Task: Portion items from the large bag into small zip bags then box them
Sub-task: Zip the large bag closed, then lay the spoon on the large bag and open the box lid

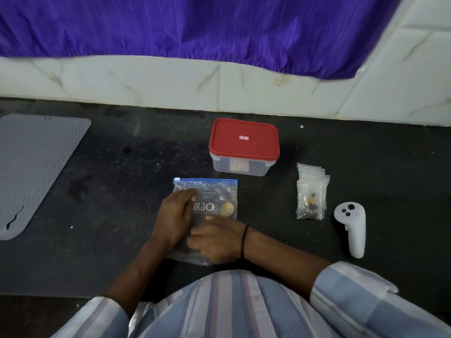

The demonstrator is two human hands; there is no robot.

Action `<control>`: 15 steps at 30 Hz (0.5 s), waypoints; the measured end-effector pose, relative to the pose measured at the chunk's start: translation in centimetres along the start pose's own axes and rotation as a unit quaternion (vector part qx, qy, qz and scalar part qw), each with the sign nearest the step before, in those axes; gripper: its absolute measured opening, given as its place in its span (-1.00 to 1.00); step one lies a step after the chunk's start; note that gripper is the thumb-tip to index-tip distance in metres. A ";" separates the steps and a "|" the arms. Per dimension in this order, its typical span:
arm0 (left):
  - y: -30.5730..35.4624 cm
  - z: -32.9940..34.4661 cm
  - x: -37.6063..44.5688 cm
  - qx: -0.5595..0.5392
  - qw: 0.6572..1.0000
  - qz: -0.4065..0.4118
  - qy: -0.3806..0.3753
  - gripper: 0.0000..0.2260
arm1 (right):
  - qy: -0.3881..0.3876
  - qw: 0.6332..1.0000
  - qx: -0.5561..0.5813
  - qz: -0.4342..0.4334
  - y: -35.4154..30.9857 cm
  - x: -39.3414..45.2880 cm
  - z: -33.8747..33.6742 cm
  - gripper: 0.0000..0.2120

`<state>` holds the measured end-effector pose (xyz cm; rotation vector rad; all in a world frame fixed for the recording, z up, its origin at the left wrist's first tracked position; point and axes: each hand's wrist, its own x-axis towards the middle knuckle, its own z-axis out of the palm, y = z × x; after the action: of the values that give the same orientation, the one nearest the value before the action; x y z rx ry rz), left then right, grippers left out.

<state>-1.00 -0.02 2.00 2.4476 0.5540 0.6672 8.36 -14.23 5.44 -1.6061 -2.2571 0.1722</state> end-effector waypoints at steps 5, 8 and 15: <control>0.8 -0.2 1.0 -0.018 0.997 0.025 -0.066 -0.78 | -0.048 0.997 -0.041 -0.038 0.4 -1.3 2.1 -0.91; 0.7 0.3 1.7 -0.011 0.994 0.056 -0.091 -0.89 | 0.013 0.997 -0.060 -0.055 0.3 -1.5 1.5 -0.90; 1.9 0.2 3.0 -0.041 0.997 0.048 -0.052 -0.90 | 0.186 0.978 -0.095 0.025 1.8 -3.0 -3.1 -0.77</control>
<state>1.94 -0.07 3.99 2.4272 0.3627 0.5843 11.91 -16.78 7.07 -1.6279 -1.9919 -0.3163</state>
